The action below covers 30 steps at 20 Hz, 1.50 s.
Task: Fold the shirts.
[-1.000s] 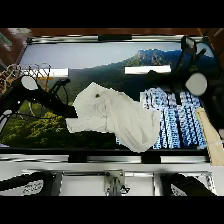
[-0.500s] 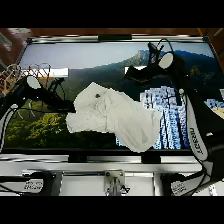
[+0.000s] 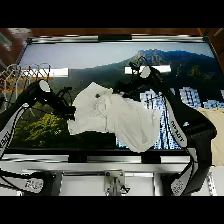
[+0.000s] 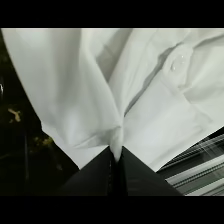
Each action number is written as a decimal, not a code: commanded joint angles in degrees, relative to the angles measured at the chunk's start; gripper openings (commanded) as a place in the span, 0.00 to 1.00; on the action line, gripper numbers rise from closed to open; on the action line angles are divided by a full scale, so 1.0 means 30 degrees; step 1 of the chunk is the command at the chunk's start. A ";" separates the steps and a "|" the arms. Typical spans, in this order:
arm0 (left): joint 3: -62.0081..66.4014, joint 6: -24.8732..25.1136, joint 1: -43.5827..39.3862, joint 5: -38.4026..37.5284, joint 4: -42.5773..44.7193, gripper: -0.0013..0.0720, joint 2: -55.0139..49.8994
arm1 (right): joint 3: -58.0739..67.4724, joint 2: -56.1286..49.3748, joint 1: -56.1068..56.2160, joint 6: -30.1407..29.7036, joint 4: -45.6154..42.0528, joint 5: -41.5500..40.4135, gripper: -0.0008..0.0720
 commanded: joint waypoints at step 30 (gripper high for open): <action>0.0211 0.1763 -0.0087 -0.0007 -0.0539 0.07 0.6572 | 0.0954 -0.1107 0.3869 -0.3985 -0.2535 -0.2514 0.93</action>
